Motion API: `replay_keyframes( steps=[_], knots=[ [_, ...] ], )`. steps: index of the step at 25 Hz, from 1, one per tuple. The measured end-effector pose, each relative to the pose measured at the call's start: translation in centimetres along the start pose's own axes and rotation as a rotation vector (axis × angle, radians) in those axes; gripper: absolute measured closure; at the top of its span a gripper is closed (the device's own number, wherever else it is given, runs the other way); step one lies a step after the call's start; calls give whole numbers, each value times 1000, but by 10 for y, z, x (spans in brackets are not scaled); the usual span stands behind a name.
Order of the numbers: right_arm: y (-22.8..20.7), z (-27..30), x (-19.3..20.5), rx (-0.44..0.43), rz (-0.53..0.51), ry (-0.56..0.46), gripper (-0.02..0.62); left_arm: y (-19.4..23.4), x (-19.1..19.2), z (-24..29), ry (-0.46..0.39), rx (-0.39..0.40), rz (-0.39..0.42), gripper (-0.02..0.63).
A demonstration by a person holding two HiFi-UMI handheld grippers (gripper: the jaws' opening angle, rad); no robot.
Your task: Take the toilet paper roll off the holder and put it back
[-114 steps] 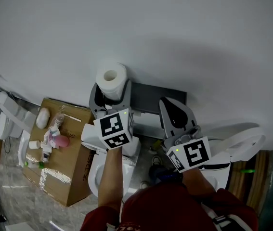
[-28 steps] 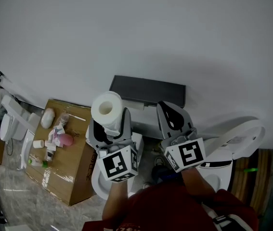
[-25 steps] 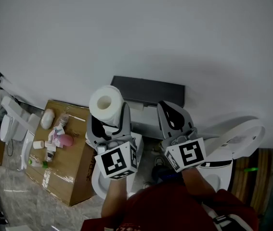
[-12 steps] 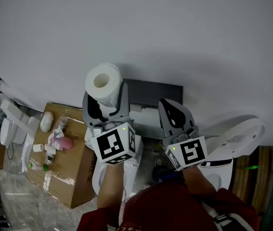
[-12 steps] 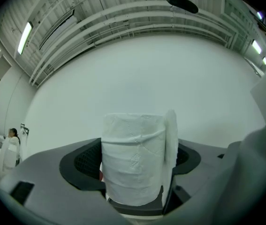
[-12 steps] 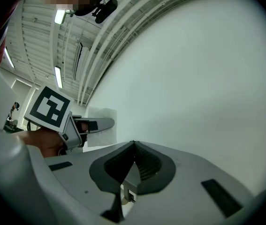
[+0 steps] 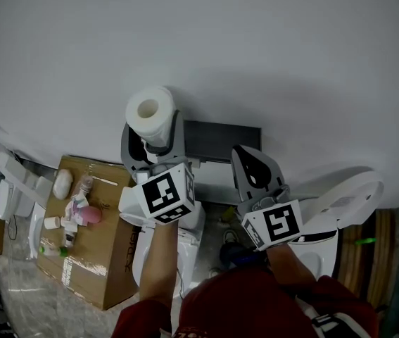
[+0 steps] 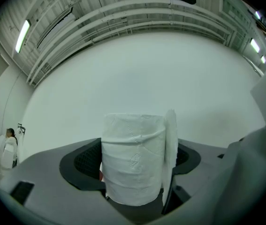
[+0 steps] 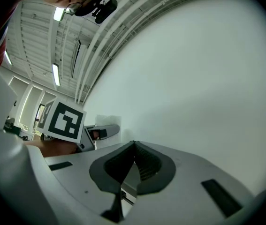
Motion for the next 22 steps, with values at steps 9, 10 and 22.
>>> replay_keyframes(
  steps=[9,10,22],
  knots=[
    [-4,1,5,11,-1,14,588,0,39,13,68,11,-6,175],
    [-5,2,6,12,0,17,588,-1,41,13,74,11,-7,175],
    [-6,-1,7,10,6,13,588,-2,56,14,132,0,-22,175]
  ],
)
Point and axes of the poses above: the fingertips, and each gripper's own axes: z forward along the fingers, y to its left, x out of its underside, the point moved 7 cm from there along -z, backward along the fingers
